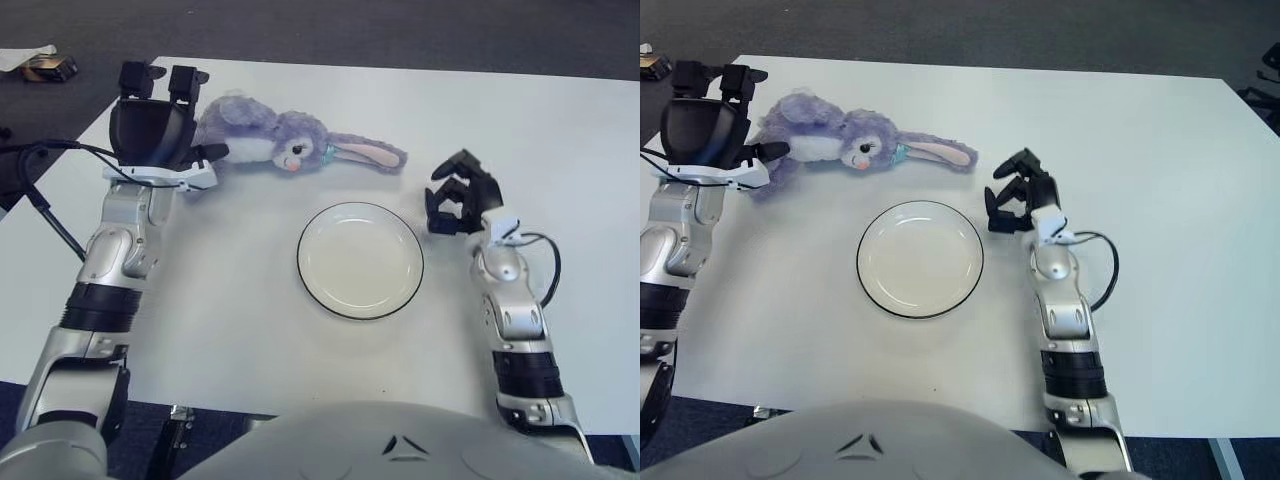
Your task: Put the doll into the plate.
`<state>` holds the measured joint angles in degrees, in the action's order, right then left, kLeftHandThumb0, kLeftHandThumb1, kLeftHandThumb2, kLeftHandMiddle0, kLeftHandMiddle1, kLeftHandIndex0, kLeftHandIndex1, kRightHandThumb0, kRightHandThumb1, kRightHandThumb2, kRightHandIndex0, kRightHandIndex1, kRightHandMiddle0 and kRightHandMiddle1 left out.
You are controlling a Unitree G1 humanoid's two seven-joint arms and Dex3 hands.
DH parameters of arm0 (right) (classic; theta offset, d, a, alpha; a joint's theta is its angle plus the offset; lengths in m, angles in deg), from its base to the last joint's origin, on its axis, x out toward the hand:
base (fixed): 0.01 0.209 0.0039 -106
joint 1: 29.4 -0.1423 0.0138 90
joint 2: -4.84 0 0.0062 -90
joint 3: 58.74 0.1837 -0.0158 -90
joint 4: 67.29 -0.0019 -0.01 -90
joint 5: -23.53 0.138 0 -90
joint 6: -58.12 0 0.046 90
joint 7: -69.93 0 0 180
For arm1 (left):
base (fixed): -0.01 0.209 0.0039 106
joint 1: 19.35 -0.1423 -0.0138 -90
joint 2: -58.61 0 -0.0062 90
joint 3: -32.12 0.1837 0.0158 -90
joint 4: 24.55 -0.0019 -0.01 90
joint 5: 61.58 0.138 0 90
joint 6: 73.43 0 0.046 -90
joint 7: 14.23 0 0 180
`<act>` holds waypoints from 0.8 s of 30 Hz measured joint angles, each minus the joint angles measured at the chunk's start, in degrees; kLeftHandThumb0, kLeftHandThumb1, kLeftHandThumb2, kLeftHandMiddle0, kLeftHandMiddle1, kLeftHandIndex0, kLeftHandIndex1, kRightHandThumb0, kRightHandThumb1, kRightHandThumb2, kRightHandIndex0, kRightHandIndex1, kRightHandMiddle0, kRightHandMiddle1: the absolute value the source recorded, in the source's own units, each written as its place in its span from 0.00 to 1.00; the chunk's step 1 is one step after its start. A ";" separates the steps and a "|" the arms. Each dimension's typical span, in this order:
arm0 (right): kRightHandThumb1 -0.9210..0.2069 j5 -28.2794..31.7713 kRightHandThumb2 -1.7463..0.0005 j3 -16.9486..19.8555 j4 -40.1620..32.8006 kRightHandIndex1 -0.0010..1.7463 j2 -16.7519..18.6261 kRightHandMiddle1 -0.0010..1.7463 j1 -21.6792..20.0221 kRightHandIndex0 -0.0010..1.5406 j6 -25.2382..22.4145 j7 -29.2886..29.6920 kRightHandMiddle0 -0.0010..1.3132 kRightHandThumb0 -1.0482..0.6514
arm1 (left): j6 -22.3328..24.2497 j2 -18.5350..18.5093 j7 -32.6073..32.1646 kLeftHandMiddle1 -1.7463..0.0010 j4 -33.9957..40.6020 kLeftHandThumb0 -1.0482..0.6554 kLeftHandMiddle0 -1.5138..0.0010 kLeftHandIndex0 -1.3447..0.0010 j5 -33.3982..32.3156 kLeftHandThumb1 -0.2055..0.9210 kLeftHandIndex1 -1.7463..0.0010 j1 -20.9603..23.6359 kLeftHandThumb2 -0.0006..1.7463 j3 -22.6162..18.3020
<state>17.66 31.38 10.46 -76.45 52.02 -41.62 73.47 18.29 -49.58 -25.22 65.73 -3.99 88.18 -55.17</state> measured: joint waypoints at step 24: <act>0.52 -7.10 0.26 -3.88 3.36 0.97 -3.15 1.00 -12.66 0.41 0.49 -2.44 0.27 0.61 | 9.22 0.13 15.77 0.68 6.43 0.04 1.00 1.00 -0.91 0.88 0.66 -2.41 0.28 1.12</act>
<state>10.56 27.50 13.82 -79.60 39.35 -41.13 71.03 27.51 -49.45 -9.45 72.16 -4.90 85.77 -54.05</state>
